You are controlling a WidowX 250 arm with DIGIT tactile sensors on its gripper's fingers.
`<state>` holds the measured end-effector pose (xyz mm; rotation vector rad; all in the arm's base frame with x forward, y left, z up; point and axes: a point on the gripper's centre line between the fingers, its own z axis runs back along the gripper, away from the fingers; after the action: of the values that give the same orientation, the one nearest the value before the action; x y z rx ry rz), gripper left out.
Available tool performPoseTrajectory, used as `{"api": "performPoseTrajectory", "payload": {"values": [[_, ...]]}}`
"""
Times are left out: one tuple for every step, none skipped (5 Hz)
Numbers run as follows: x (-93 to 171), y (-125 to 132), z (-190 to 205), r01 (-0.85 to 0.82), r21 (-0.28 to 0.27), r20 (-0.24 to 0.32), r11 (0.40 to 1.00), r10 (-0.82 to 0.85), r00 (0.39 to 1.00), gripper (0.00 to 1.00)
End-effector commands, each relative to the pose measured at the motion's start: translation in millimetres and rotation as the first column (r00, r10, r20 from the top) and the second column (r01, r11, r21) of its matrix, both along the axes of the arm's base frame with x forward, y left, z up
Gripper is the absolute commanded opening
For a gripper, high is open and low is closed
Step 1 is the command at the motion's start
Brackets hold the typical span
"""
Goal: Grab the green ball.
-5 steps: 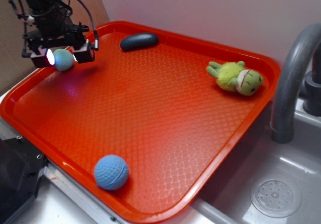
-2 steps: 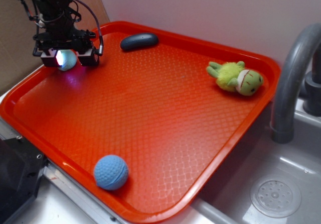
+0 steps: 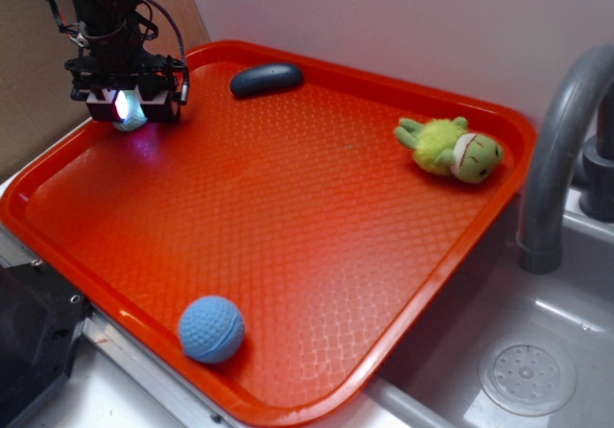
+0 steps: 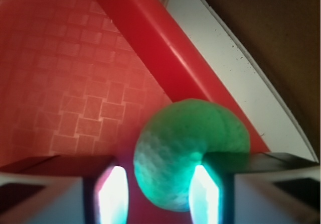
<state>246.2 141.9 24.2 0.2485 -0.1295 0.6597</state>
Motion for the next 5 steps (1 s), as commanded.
{"api": "performPoseTrajectory", "payload": {"values": [[-7.0, 12.8, 15.7, 0.022, 0.008, 0.04, 1.0, -0.022, 0.999, 0.0], [-7.7, 10.1, 14.8, 0.035, 0.014, 0.036, 0.999, -0.035, 0.999, 0.0], [-9.4, 8.9, 16.5, 0.044, 0.019, 0.029, 0.999, -0.044, 0.999, 0.0], [-16.8, 4.3, 38.7, 0.066, -0.026, -0.005, 0.997, -0.066, 0.998, 0.0], [-31.8, -24.2, 87.6, 0.143, -0.141, 0.035, 0.98, -0.14, 0.99, 0.0]]}}
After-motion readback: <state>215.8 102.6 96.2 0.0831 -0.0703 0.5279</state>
